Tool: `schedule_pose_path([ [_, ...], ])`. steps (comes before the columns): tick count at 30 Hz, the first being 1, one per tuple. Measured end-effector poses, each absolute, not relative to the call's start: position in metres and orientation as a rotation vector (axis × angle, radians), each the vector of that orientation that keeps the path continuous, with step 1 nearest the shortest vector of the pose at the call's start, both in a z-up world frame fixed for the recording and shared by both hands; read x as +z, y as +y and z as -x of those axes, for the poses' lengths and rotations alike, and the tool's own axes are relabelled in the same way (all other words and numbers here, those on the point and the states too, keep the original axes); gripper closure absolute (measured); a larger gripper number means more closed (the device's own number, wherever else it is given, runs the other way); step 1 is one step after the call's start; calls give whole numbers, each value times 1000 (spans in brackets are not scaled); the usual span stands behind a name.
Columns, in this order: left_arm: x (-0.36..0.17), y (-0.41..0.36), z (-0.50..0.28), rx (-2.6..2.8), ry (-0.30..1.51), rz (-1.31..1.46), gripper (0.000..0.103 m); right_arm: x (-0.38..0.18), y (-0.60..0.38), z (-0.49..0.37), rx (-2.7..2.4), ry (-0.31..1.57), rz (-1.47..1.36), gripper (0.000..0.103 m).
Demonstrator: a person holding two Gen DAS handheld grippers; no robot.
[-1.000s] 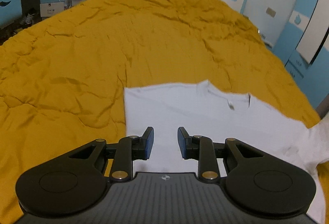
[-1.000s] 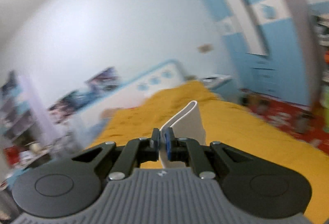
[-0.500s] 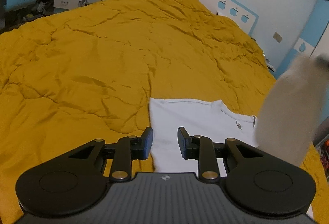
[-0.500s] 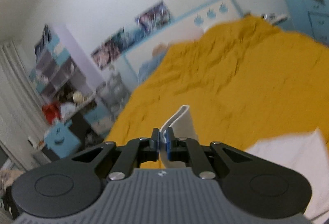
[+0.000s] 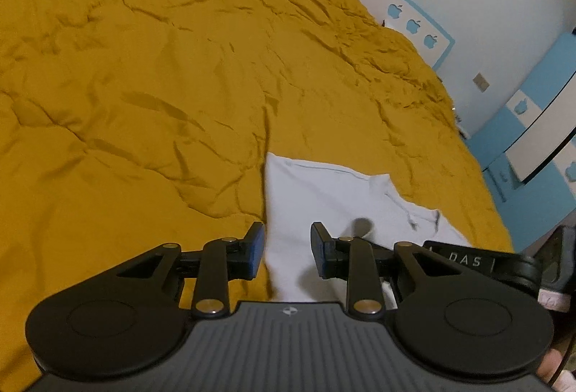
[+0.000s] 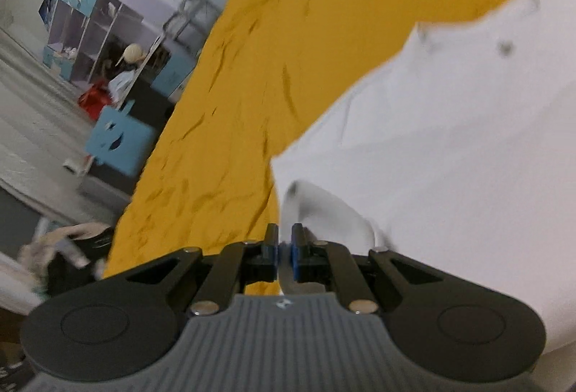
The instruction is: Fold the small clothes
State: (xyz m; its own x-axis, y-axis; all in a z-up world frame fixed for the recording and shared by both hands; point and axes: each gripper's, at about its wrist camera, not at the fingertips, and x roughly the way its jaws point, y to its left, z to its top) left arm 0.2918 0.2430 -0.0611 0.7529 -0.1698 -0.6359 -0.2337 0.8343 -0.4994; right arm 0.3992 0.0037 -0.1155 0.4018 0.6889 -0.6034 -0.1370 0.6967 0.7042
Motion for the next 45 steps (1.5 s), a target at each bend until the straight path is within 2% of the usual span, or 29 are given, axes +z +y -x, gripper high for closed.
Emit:
schedule_pose_path([
  [2, -65, 243, -295, 10, 731, 626, 69, -119, 2, -403, 594, 1048, -645, 95],
  [3, -66, 242, -297, -1, 731, 637, 65, -116, -2, -404, 614, 1041, -651, 92],
  [5, -70, 240, -303, -24, 735, 661, 58, -107, -14, -402, 641, 1021, -652, 74],
  [7, -75, 237, -309, -38, 742, 683, 56, -93, -31, -410, 662, 992, -673, 70],
  [13, -86, 226, -314, -26, 774, 672, 56, -69, -103, -405, 621, 933, -638, 69],
  [21, -93, 211, -335, -11, 814, 502, 57, -65, -268, -354, 250, 826, -454, 67],
  [22, -94, 208, -337, -14, 820, 478, 59, -64, -285, -346, 207, 818, -430, 66],
  [24, -95, 201, -337, -13, 818, 436, 78, -62, -316, -331, 135, 812, -364, 64],
  [27, -93, 198, -335, -19, 791, 423, 91, -61, -349, -322, 55, 827, -289, 64],
  [33, -80, 190, -337, -23, 777, 384, 94, -67, -375, -347, 72, 812, -344, 64],
  [45, -64, 189, -347, -28, 779, 384, 94, -112, -354, -495, 77, 867, -430, 64],
])
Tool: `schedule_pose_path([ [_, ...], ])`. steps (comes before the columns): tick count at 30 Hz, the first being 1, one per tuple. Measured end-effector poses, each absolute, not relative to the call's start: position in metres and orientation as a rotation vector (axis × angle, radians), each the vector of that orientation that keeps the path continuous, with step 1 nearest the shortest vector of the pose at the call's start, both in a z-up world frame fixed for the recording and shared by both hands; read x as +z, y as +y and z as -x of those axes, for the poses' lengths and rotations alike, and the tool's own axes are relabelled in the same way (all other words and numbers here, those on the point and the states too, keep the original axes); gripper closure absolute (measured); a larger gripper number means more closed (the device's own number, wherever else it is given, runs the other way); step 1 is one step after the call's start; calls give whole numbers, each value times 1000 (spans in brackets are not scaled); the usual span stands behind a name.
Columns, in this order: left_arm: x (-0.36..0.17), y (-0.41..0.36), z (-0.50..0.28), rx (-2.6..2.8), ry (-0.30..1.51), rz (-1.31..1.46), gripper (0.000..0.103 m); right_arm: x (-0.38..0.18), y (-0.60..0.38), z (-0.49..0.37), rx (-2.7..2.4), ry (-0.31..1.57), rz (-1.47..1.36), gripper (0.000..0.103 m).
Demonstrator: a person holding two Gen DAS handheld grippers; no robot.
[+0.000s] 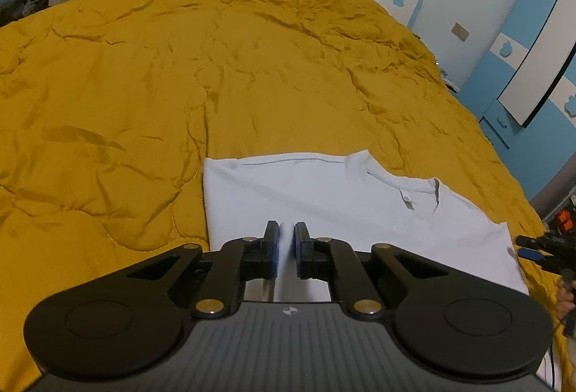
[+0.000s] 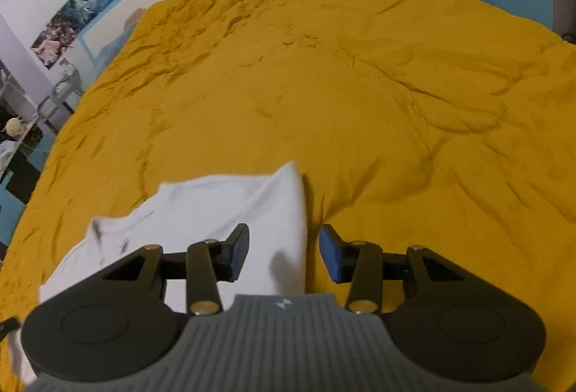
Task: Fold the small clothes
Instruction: 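Lower the sleeve onto the body and open the right gripper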
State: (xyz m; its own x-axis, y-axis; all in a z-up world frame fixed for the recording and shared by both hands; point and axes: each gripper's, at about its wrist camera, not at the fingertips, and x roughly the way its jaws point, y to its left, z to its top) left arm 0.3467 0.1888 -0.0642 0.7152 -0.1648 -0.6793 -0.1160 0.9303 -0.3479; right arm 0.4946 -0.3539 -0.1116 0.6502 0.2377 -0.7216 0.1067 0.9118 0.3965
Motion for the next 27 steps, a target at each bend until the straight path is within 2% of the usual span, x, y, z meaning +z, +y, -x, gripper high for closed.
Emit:
schedule_pose_path([
  [2, -66, 188, -350, -26, 785, 383, 95, -123, -356, -510, 74, 887, -456, 68],
  [3, -66, 188, -351, -25, 787, 384, 95, -128, -357, -517, 75, 889, -477, 74],
  [4, -65, 187, -353, -26, 786, 388, 95, -131, -358, -521, 76, 887, -488, 96],
  [5, -62, 187, -354, -31, 774, 390, 95, -133, -359, -525, 77, 884, -496, 103],
  [9, -41, 188, -354, -46, 684, 361, 96, -119, -368, -517, 120, 801, -479, 103],
  [17, -102, 190, -392, 29, 884, 318, 95, -142, -375, -520, 73, 841, -508, 103],
  [19, -102, 190, -389, 36, 876, 328, 91, -143, -377, -519, 73, 848, -525, 103],
  [20, -99, 192, -386, 51, 870, 344, 84, -141, -377, -519, 73, 851, -523, 97],
  [21, -96, 195, -383, 59, 866, 360, 76, -136, -377, -517, 71, 849, -507, 97],
  [22, -93, 198, -379, 58, 859, 371, 74, -130, -376, -513, 72, 843, -484, 97],
  [25, -83, 195, -358, 35, 844, 357, 73, -104, -372, -491, 127, 837, -419, 84],
  [27, -78, 193, -344, 14, 847, 349, 73, -89, -365, -469, 162, 841, -357, 82],
])
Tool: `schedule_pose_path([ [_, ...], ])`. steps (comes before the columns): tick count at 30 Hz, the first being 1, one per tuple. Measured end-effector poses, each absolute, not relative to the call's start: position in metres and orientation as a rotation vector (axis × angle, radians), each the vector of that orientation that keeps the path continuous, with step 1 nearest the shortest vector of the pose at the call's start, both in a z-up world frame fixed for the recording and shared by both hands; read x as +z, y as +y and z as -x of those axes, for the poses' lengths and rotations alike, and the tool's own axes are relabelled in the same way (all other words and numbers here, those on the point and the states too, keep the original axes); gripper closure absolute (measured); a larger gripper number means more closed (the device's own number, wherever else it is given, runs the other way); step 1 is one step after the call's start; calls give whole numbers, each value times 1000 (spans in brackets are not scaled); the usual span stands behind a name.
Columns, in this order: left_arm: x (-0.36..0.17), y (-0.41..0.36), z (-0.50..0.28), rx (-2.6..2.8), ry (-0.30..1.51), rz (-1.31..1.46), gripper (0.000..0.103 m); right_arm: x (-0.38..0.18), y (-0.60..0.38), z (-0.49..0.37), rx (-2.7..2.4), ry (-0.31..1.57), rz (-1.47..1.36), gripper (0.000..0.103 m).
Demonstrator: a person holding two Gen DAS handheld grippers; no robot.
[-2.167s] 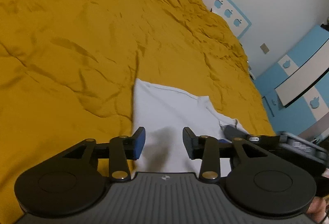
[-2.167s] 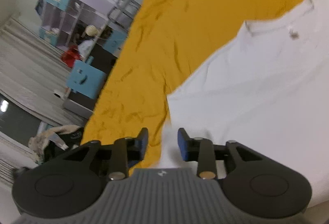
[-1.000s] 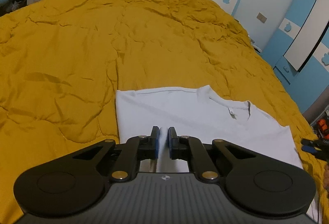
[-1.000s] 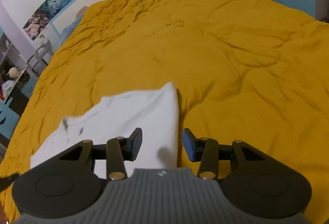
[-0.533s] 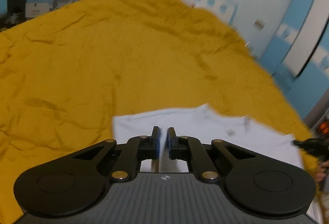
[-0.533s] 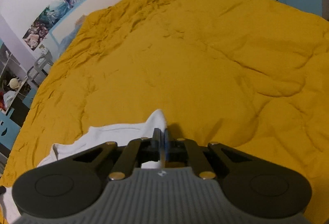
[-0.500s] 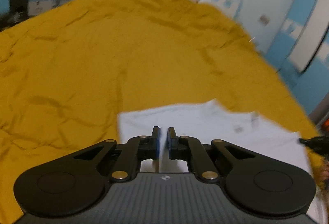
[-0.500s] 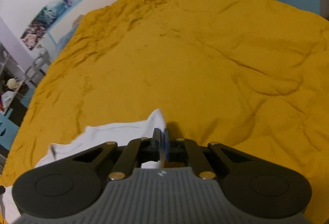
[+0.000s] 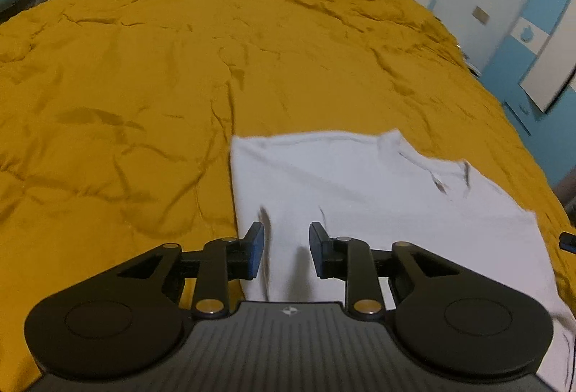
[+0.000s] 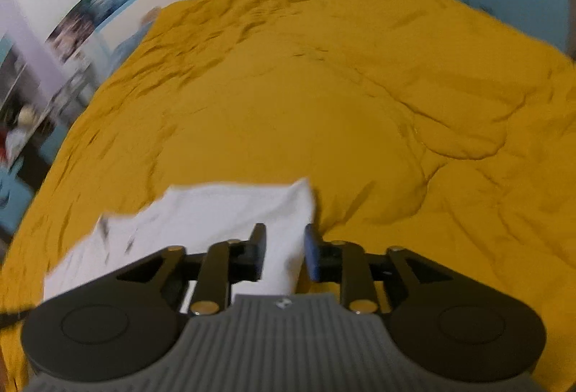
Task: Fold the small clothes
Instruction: 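Lower the sleeve onto the body and open the right gripper, then grasp the sweatshirt hem with both grippers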
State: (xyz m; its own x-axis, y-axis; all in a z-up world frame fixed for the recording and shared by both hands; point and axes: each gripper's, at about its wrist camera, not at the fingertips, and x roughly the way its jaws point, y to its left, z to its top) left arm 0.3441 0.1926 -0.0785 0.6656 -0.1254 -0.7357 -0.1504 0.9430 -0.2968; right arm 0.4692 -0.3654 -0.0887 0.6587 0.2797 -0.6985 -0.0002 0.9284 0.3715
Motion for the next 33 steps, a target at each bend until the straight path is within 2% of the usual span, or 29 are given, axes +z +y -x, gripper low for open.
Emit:
schedule_pose_path([
  [6, -74, 177, -317, -39, 867, 350, 73, -71, -335, -390, 232, 897, -118, 77],
  [10, -75, 168, -310, -30, 876, 341, 73, -73, -310, -346, 275, 881, 68, 61],
  [12, -77, 167, -306, -19, 885, 343, 73, -79, -297, -334, 269, 873, 193, 58],
  [15, -82, 165, -300, 18, 908, 310, 73, -93, -289, -332, 211, 874, 307, 69],
  [17, -86, 166, -298, 35, 931, 303, 74, -98, -291, -336, 186, 871, 293, 87],
  [19, -91, 166, -296, 46, 953, 298, 81, -97, -296, -339, 183, 860, 263, 102],
  [21, -94, 164, -296, 50, 967, 268, 87, -88, -305, -339, 164, 839, 219, 103],
  [24, -98, 163, -295, 53, 980, 259, 89, -80, -342, -345, 114, 851, 41, 103],
  [27, -101, 163, -294, 55, 984, 259, 90, -98, -371, -350, 106, 924, -130, 103],
  [30, -100, 165, -292, 55, 982, 268, 90, -115, -371, -349, 110, 959, -132, 103],
  [33, -91, 168, -289, 30, 975, 291, 89, -108, -376, -345, 118, 967, -137, 103],
])
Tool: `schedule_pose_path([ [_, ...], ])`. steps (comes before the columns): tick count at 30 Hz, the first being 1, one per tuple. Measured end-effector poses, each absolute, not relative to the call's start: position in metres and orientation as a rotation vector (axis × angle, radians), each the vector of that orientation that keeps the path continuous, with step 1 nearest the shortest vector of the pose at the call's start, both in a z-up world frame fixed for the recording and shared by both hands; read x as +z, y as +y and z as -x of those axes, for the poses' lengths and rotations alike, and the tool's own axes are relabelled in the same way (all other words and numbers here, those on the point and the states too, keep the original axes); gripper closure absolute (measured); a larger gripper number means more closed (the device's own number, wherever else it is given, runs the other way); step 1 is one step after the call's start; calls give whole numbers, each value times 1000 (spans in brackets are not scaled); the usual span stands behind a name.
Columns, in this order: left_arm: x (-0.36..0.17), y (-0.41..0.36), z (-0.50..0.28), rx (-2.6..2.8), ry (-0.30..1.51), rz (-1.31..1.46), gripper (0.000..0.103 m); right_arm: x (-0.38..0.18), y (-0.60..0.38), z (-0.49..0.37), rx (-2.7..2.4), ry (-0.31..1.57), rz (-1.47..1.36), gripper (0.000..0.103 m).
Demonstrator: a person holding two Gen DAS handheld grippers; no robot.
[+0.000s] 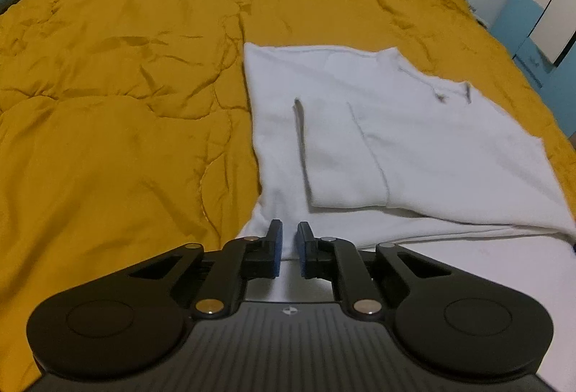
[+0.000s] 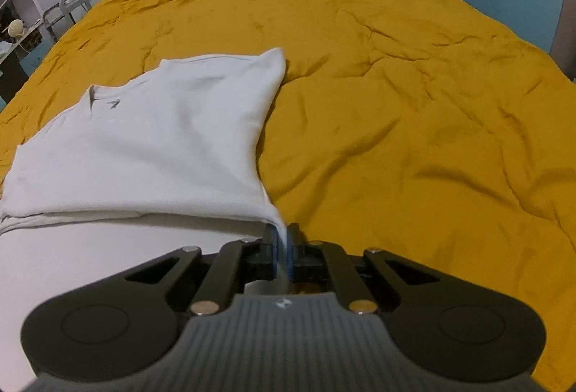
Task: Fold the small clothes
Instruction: 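Grasp the sweatshirt hem with both grippers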
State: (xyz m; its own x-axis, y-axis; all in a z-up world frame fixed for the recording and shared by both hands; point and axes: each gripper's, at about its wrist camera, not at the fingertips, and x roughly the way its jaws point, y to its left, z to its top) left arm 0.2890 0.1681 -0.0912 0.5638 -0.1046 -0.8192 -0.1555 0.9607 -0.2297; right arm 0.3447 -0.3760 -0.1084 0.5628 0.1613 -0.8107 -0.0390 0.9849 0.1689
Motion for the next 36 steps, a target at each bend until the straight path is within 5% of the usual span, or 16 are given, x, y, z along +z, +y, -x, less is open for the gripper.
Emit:
schedule_pose_path([
  [10, -68, 170, -335, 27, 862, 335, 89, -58, -385, -357, 189, 891, -176, 82],
  [23, -109, 157, -381, 15, 865, 347, 95, -108, -373, -509, 121, 884, -339, 76],
  [27, -115, 158, -379, 12, 854, 353, 97, -126, -366, -536, 115, 913, -301, 80],
  [28, -116, 159, -379, 11, 852, 354, 97, -131, -365, -540, 125, 927, -296, 103],
  [36, -118, 161, -378, 0, 839, 345, 98, -138, -387, -545, 98, 908, -318, 103],
])
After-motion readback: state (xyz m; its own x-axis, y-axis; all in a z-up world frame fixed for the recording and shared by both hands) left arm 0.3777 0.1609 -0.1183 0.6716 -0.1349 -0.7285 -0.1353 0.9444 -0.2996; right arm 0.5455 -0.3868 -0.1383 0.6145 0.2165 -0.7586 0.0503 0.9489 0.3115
